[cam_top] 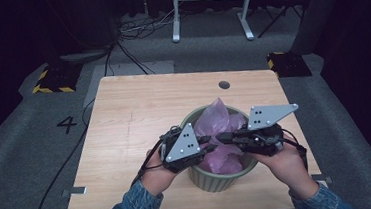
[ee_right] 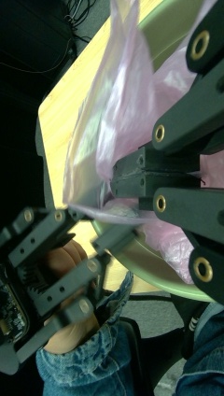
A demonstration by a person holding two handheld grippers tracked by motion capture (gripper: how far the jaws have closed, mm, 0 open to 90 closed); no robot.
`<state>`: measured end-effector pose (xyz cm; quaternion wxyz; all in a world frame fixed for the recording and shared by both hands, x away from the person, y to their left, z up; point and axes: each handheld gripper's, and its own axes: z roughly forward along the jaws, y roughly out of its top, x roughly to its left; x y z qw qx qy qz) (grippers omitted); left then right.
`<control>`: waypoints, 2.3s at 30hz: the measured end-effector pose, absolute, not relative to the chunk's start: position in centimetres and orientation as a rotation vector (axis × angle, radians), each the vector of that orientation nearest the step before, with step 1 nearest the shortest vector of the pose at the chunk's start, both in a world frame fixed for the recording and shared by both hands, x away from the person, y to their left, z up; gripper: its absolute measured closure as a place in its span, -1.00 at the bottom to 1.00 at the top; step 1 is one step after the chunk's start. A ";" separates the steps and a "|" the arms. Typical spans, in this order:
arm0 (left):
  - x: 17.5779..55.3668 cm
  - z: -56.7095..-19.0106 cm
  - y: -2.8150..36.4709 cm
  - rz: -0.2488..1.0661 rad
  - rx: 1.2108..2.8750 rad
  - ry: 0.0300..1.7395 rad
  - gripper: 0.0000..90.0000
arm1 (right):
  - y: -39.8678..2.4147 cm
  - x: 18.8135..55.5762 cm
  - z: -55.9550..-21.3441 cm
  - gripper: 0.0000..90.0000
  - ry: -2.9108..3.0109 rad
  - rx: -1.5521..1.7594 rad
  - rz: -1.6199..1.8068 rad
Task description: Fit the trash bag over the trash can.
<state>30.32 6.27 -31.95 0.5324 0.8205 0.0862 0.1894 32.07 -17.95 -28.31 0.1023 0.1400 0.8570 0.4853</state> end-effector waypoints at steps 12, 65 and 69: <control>30.6 -31.9 8.9 0.457 1.908 0.227 0.96 | -22.4 32.5 -27.3 1.00 2.377 0.548 1.477; 31.1 -31.7 9.9 0.487 1.873 0.306 0.96 | -26.5 31.8 -27.4 1.00 2.356 0.652 1.424; 31.0 -32.1 11.7 0.495 1.864 0.327 0.97 | -28.0 32.3 -27.6 1.00 2.337 0.710 1.407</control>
